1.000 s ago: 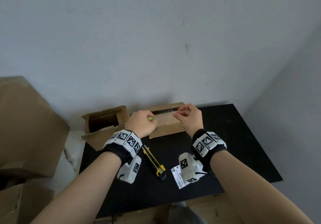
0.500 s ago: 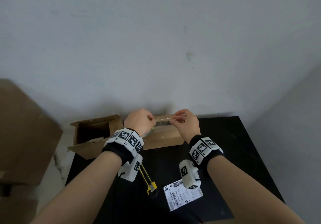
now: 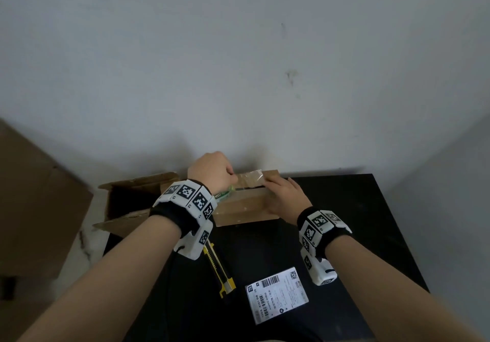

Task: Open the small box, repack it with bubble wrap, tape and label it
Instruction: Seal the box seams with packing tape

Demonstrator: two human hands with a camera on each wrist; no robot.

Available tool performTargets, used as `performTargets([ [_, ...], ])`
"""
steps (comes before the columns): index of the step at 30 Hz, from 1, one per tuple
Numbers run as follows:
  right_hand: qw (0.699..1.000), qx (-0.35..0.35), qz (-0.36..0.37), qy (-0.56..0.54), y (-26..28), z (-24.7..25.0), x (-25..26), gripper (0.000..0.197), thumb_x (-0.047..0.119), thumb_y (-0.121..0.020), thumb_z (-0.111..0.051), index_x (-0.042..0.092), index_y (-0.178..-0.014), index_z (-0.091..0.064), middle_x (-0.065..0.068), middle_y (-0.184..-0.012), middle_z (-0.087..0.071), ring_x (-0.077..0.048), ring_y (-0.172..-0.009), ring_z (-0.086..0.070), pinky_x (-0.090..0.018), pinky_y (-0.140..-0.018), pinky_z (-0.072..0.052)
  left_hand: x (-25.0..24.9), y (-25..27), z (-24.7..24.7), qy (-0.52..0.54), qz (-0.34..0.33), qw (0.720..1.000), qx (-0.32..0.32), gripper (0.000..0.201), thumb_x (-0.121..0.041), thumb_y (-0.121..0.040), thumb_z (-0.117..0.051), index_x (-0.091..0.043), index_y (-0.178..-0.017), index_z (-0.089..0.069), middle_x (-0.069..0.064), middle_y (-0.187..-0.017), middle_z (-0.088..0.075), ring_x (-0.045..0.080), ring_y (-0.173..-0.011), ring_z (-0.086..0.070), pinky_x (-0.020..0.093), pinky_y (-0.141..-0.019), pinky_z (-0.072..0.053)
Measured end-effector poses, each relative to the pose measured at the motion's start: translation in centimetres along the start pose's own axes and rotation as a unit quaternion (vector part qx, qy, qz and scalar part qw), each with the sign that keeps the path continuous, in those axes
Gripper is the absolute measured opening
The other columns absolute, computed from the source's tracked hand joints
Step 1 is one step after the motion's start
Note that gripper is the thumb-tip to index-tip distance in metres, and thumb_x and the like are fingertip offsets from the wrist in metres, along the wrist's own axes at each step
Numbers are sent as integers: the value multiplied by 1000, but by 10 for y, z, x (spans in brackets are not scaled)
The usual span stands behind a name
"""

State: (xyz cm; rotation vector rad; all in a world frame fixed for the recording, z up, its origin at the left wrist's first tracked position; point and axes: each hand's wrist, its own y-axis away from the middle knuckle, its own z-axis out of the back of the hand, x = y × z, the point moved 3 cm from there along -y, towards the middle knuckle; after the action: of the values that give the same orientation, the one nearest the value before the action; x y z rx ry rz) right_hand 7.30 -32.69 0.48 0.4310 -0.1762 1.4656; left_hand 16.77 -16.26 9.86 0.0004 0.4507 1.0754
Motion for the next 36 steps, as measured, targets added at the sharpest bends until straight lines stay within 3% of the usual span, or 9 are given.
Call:
performTargets([
  [6,997,-34,31,58,-1,5,3,41,28,-97,-44,19,-137,-43,1,-145,-37,-20,-134,-33,-33,-116,-8,-13,-12,-5,-29,4,999,42,18,-28,-83,-65,-17,-71,-74,-1,-72,-70,20,-74,-64,27,-62,-48],
  [11,997,-76,3,-34,-5,4,-2,24,19,-88,-58,15,-112,-55,-1,-118,-55,-21,-115,-49,-32,-110,-24,-19,-23,-14,-28,4,996,81,16,-28,-83,-65,-18,-77,-76,-2,-76,-72,19,-76,-66,28,-64,-51],
  [16,982,-83,-45,-162,-6,5,-6,14,4,-84,-55,3,-97,-60,-10,-107,-63,-26,-108,-54,-31,-114,-19,-25,-31,-20,-33,3,996,85,15,-28,-82,-67,-18,-83,-77,0,-82,-73,21,-80,-66,29,-67,-51],
  [20,962,-75,-91,-248,-4,8,-9,26,20,-94,-46,1,-97,-63,-15,-101,-67,-29,-98,-59,-33,-99,-38,-26,-34,-23,-42,9,996,81,17,-29,-83,-66,-16,-83,-77,2,-82,-73,22,-79,-66,27,-63,-47],
  [23,952,-71,-121,-273,-5,10,-10,33,37,-94,-50,9,-100,-67,-5,-100,-67,-19,-92,-60,-32,-83,-47,-26,-34,-24,-45,12,996,79,17,-31,-83,-66,-17,-83,-77,2,-82,-72,22,-79,-65,27,-63,-45],
  [26,951,-82,-135,-264,-8,13,-11,24,29,-92,-54,9,-88,-66,-4,-102,-68,-19,-92,-61,-33,-81,-49,-27,-34,-25,-44,8,996,81,17,-29,-84,-65,-16,-82,-76,3,-80,-71,22,-77,-65,27,-61,-45],
  [28,946,-80,-147,-276,-9,16,-10,28,26,-95,-47,4,-89,-65,-11,-97,-67,-25,-91,-59,-35,-81,-46,-27,-33,-25,-42,8,996,78,19,-29,-84,-64,-15,-80,-76,4,-77,-71,23,-75,-65,28,-61,-45],
  [32,914,-70,-184,-354,-9,17,-11,33,20,-93,-41,6,-84,-69,-8,-104,-65,-25,-99,-55,-35,-88,-42,-26,-32,-25,-38,5,997,70,20,-27,-85,-64,-14,-75,-75,3,-74,-71,21,-71,-66,27,-60,-48],
  [36,894,-70,-209,-390,-9,17,-9,45,37,-94,-42,3,-81,-70,-13,-100,-68,-27,-96,-59,-37,-86,-42,-27,-29,-26,-43,-4,997,68,20,-27,-85,-64,-13,-76,-75,3,-75,-72,21,-72,-66,26,-60,-49],
])
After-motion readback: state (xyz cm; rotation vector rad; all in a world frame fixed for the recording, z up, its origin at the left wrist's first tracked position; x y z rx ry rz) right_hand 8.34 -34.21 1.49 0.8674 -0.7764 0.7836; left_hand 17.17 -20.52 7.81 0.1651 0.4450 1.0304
